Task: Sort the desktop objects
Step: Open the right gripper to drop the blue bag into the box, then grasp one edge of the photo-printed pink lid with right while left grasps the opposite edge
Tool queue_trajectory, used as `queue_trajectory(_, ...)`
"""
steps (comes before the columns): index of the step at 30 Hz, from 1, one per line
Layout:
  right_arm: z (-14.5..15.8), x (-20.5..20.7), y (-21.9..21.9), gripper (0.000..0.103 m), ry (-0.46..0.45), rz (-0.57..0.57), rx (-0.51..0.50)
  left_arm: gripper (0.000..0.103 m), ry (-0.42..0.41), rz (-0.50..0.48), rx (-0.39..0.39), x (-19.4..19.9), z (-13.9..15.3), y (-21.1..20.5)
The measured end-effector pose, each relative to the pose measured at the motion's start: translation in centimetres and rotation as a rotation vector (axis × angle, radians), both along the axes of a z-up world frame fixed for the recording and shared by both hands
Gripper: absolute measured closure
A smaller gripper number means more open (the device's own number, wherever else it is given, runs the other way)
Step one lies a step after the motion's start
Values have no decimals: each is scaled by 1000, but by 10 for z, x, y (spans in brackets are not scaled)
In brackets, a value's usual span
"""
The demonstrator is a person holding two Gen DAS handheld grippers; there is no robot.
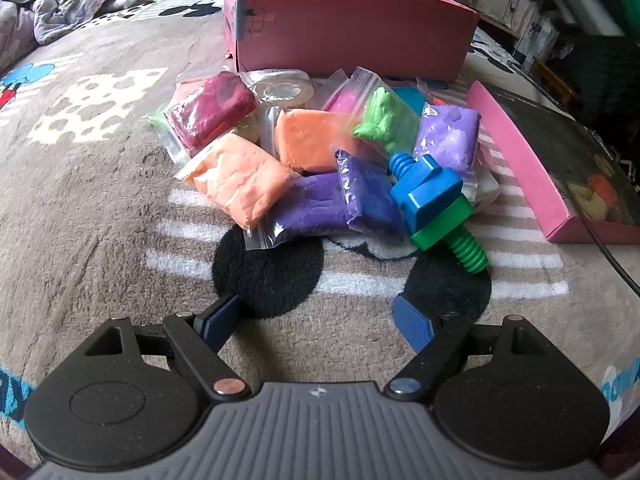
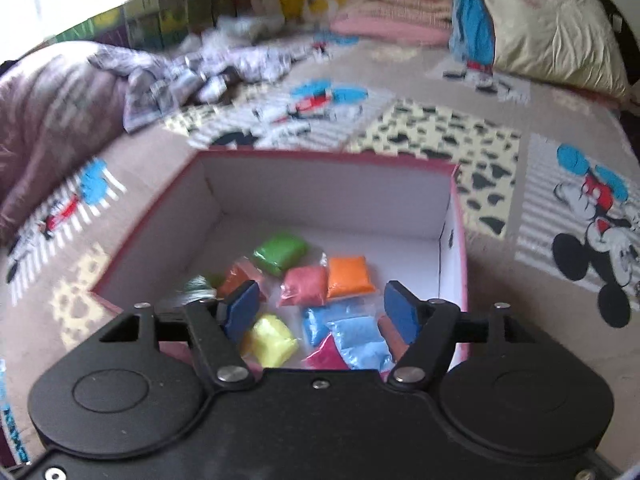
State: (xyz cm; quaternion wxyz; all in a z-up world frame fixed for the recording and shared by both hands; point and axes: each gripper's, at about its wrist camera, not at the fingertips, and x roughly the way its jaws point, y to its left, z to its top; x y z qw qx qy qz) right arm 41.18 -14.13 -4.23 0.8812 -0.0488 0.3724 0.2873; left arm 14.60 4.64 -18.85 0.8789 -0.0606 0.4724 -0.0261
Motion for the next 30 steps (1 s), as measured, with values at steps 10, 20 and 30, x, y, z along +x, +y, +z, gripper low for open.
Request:
queue_trajectory(10, 30, -101, -96, 21, -74, -55, 202, 20, -17, 29, 16, -7, 13, 5)
queue_trajectory(20, -10, -189, -213, 14, -89, -281, 184, 20, -223, -14, -71, -21, 58, -21)
queue_trajectory(30, -81, -228, -290, 14, -41, -546, 212, 20, -254, -216, -120, 10, 73, -101)
